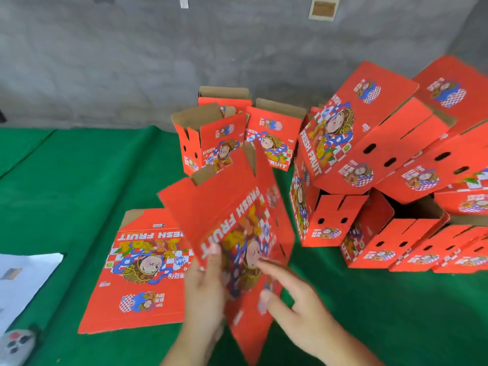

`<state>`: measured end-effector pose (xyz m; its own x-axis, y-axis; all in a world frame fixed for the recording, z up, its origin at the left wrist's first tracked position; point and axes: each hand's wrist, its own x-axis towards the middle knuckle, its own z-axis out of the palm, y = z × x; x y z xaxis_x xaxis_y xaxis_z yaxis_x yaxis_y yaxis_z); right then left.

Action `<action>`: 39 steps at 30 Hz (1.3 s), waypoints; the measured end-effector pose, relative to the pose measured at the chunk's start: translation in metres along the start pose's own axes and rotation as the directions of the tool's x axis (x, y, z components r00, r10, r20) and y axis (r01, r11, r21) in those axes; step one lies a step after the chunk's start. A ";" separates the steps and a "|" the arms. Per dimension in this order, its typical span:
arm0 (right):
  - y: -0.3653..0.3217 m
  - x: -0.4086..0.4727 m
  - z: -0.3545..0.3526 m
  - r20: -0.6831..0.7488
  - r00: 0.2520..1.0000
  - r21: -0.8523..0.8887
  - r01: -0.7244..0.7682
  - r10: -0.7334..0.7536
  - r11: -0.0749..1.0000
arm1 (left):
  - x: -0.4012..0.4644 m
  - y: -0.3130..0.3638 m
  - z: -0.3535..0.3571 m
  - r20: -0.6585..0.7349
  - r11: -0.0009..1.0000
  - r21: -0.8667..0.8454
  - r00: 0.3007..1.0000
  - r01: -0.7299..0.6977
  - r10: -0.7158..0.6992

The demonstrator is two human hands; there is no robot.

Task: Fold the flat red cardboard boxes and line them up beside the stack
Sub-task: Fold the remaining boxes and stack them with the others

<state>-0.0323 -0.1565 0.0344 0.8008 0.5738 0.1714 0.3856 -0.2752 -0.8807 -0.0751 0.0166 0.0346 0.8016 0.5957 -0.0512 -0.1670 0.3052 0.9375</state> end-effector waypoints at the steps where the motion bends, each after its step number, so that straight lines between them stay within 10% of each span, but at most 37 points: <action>1: 0.002 0.004 -0.008 -0.055 0.997 0.023 -0.051 0.052 0.998 | 0.005 0.001 -0.018 -0.021 0.999 -0.014 0.999 0.044 -0.044; 9: 0.008 0.067 -0.071 -0.340 0.928 -0.135 -0.210 0.154 0.968 | 0.017 0.008 -0.077 0.083 0.984 0.178 0.996 0.018 -0.033; 19: -0.002 0.113 -0.068 -0.047 0.971 0.169 -0.225 0.235 0.960 | 0.036 -0.006 -0.086 -0.057 0.950 0.312 0.998 0.006 0.012; 25: -0.023 0.092 -0.078 -0.054 0.999 -0.144 -0.004 -0.004 0.990 | 0.045 -0.013 -0.090 -0.074 0.727 0.624 0.904 -0.287 0.420; 30: -0.014 0.066 -0.089 -0.013 0.968 -0.425 0.223 -0.252 0.877 | 0.032 -0.011 -0.083 0.041 0.674 0.631 0.885 -0.384 0.464; 34: 0.004 0.042 -0.113 0.103 0.980 -0.658 0.196 -0.171 0.727 | 0.019 -0.014 -0.076 0.123 0.652 0.615 0.870 -0.444 0.477; 37: 0.004 0.028 -0.130 0.022 0.984 -0.633 0.152 -0.179 0.759 | 0.015 -0.010 -0.065 0.248 0.566 0.596 0.802 -0.569 0.544; 39: -0.001 0.021 -0.142 -0.035 0.973 -0.550 0.172 -0.228 0.817 | 0.012 -0.005 -0.053 0.268 0.681 0.469 0.825 -0.562 0.497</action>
<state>0.0497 -0.2536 0.1013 0.7075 0.5938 0.3833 0.7046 -0.5506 -0.4477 -0.0952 0.0620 0.0108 0.7326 0.4442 0.5157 -0.2950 -0.4756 0.8287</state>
